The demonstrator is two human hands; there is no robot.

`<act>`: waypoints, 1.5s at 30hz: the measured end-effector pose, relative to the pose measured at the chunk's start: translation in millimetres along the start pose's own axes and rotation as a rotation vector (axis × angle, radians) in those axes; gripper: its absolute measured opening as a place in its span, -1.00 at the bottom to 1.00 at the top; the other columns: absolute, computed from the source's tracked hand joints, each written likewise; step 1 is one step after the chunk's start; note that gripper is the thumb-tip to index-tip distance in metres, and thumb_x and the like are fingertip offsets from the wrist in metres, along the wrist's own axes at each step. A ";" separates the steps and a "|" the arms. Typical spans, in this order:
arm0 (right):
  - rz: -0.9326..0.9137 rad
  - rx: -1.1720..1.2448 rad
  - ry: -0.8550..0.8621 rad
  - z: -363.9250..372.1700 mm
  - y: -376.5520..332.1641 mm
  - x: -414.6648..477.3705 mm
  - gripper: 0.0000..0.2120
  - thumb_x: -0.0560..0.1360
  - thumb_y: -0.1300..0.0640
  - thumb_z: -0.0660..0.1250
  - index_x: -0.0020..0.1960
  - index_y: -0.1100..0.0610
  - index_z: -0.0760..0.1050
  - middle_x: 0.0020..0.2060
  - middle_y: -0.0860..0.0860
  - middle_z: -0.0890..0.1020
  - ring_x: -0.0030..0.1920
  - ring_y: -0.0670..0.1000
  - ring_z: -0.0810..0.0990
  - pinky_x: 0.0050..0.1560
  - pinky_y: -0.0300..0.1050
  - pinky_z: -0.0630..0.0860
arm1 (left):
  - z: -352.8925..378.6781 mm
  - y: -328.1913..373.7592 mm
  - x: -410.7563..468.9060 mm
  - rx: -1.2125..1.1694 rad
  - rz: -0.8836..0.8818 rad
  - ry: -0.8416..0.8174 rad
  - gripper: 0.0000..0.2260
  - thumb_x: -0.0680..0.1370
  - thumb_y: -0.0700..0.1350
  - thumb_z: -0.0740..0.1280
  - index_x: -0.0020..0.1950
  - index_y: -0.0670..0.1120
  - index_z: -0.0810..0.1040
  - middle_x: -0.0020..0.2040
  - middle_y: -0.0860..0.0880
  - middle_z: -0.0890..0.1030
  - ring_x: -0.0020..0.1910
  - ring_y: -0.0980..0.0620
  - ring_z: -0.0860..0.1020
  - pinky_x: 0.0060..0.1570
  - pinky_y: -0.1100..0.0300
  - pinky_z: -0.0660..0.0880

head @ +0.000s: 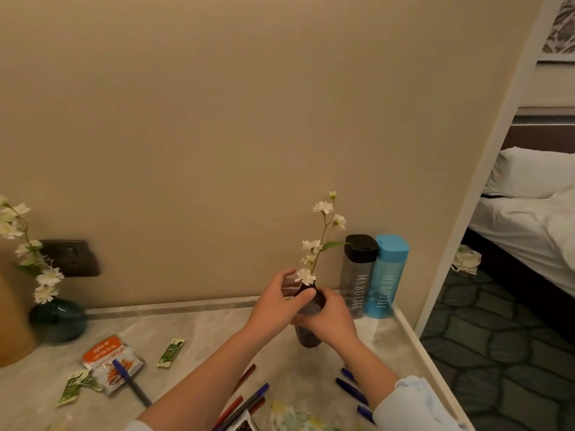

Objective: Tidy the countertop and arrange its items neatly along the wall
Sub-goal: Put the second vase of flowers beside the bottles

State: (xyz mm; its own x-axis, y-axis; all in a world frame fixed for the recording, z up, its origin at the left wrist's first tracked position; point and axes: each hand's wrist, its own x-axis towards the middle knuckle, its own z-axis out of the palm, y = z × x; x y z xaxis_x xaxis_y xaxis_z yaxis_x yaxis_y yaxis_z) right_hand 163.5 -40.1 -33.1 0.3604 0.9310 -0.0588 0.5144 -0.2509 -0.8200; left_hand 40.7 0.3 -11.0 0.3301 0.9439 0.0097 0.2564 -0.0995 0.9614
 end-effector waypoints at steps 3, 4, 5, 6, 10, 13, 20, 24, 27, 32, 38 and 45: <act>0.007 -0.005 0.000 3.6 4.3 10.1 -0.12 0.05 -0.28 0.52 0.31 -0.04 0.42 0.23 -0.04 0.50 0.18 -0.01 0.52 0.20 -0.02 0.53 | -2.6 -12.6 4.2 -0.017 -0.032 0.001 -0.70 0.58 -0.17 0.27 0.28 0.07 0.41 0.16 0.08 0.57 0.10 0.23 0.53 -0.06 0.35 0.48; 0.007 -0.009 0.002 5.1 4.6 12.7 -0.13 0.07 -0.25 0.54 0.32 -0.03 0.41 0.24 -0.03 0.48 0.19 0.00 0.51 0.21 -0.02 0.52 | -4.2 -17.5 4.9 -0.009 -0.040 0.000 -0.68 0.57 -0.23 0.22 0.28 0.07 0.41 0.17 0.07 0.57 0.10 0.23 0.53 -0.07 0.35 0.47; 0.007 -0.013 0.004 6.6 4.7 15.4 -0.14 0.10 -0.21 0.56 0.33 -0.02 0.39 0.24 -0.02 0.47 0.20 0.02 0.51 0.22 -0.03 0.51 | -6.0 -23.0 5.8 0.004 -0.051 -0.003 -0.64 0.55 -0.27 0.21 0.29 0.06 0.41 0.18 0.05 0.57 0.12 0.20 0.53 -0.03 0.32 0.48; 0.004 -0.020 0.005 8.8 4.3 18.1 -0.15 0.13 -0.17 0.57 0.35 -0.01 0.37 0.25 -0.01 0.45 0.21 0.03 0.50 0.23 -0.04 0.50 | -8.3 -28.2 5.8 0.026 -0.057 -0.006 -0.60 0.51 -0.30 0.24 0.30 0.04 0.40 0.19 0.03 0.57 0.13 0.16 0.54 0.03 0.26 0.51; -0.024 -0.041 0.018 19.2 0.0 24.6 -0.15 0.14 -0.14 0.59 0.35 0.00 0.35 0.23 -0.01 0.44 0.20 0.02 0.50 0.19 -0.09 0.49 | -16.6 -46.6 3.9 0.169 -0.061 -0.078 -0.47 0.38 -0.20 0.32 0.34 0.02 0.34 0.21 0.07 0.52 0.22 0.14 0.49 0.26 0.02 0.47; -0.031 -0.043 0.009 29.5 -6.2 28.3 -0.15 0.13 -0.15 0.59 0.33 -0.02 0.35 0.20 -0.02 0.44 0.17 0.01 0.50 0.16 -0.10 0.51 | -22.6 -57.6 3.6 0.237 -0.074 -0.092 -0.44 0.35 -0.09 0.40 0.32 0.07 0.32 0.23 0.13 0.50 0.20 0.17 0.49 0.20 0.10 0.48; -0.048 -0.054 -0.045 52.7 -21.3 34.8 -0.17 0.13 -0.15 0.60 0.28 -0.01 0.32 0.10 -0.05 0.35 0.14 0.03 0.52 0.12 -0.08 0.52 | -39.5 -74.8 7.6 0.205 -0.050 0.044 -0.58 0.37 -0.08 0.52 0.15 0.12 0.44 0.07 0.22 0.59 0.04 0.23 0.57 0.02 0.13 0.58; -0.045 -0.057 -0.047 62.4 -27.5 41.0 -0.20 0.11 -0.15 0.59 0.23 0.01 0.32 0.08 -0.04 0.33 0.12 0.05 0.51 0.11 -0.06 0.52 | -46.2 -78.2 9.4 0.159 -0.040 0.067 -0.61 0.43 -0.14 0.49 0.16 0.13 0.42 0.06 0.20 0.57 0.03 0.25 0.58 0.00 0.26 0.54; -0.051 -0.042 -0.074 67.2 -31.5 47.3 -0.21 0.14 -0.06 0.60 0.27 0.05 0.32 0.08 -0.03 0.33 0.14 0.05 0.50 0.11 -0.11 0.50 | -51.0 -81.8 12.3 0.112 -0.041 0.087 -0.59 0.47 -0.14 0.46 0.22 0.13 0.40 0.07 0.22 0.55 0.05 0.23 0.58 0.03 0.24 0.55; -0.059 0.028 -0.114 73.3 -30.9 55.7 -0.32 0.25 0.16 0.51 0.31 0.11 0.35 0.16 0.04 0.37 0.20 0.08 0.49 0.14 -0.17 0.44 | -60.3 -89.2 21.4 0.063 -0.039 0.103 -0.57 0.50 -0.24 0.42 0.29 0.07 0.40 0.08 0.22 0.55 0.10 0.18 0.57 0.01 0.36 0.49; -0.108 0.092 -0.139 75.3 -25.4 58.4 -0.38 0.33 0.27 0.45 0.35 0.12 0.37 0.25 0.09 0.40 0.14 -0.01 0.47 0.12 -0.28 0.36 | -66.8 -96.8 27.9 0.029 -0.042 0.110 -0.53 0.52 -0.25 0.40 0.30 0.15 0.36 0.12 0.21 0.53 0.13 0.16 0.56 0.12 0.18 0.52; -0.126 0.111 -0.139 76.1 -18.7 58.2 -0.34 0.29 0.27 0.51 0.35 0.09 0.39 0.24 0.06 0.45 0.10 -0.07 0.45 0.15 -0.27 0.38 | -67.8 -101.6 29.6 0.024 -0.042 0.108 -0.51 0.50 -0.25 0.41 0.37 0.06 0.39 0.15 0.14 0.54 0.14 0.13 0.57 0.09 0.19 0.54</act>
State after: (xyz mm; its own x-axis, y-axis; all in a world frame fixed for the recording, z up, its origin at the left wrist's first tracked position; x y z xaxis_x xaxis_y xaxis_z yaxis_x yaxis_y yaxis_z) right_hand 115.7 38.9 -64.5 0.1843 0.9826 -0.0233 0.4573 -0.1067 -0.8829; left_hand -37.1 59.7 -89.8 0.2189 0.9757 0.0007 0.2901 -0.0658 0.9547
